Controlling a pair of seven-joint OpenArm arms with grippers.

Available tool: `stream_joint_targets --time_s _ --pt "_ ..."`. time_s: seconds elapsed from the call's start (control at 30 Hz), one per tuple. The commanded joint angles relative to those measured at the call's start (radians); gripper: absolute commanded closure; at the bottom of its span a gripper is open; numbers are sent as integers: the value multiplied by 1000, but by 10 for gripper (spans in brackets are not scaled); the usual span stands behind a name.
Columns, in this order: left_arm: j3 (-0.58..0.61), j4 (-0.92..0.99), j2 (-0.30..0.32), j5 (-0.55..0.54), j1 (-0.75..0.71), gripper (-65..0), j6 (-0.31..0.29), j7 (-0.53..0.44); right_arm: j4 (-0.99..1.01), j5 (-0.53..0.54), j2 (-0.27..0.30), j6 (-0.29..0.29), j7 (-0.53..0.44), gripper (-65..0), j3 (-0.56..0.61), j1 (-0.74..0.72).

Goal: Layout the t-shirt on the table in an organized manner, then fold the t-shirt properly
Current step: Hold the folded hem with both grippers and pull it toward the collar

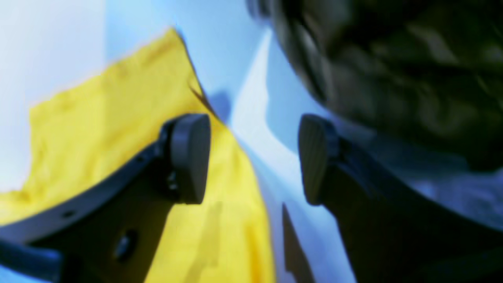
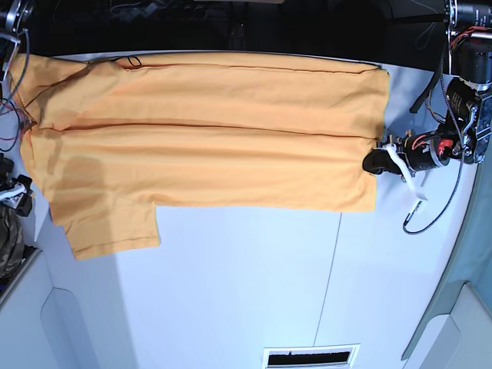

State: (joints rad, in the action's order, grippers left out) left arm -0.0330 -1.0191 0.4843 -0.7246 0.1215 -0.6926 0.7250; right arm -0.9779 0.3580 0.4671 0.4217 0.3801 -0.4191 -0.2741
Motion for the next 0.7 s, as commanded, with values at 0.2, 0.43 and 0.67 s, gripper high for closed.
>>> stream_joint_targets --time_s 0.2,0.43,0.67 --pt "-6 -15 -1 -12 13 0 -6 -14 325 -116 -16 -7 -230 -349 42 -174" --pt "-6 -15 -2 -19 11 0 -6 -19 461 -134 -19 -3 -271 -349 48 -177" --pt "-6 -15 -19 -18 11 0 -6 -17 464 -95 -29 136 -263 -293 48 -180"
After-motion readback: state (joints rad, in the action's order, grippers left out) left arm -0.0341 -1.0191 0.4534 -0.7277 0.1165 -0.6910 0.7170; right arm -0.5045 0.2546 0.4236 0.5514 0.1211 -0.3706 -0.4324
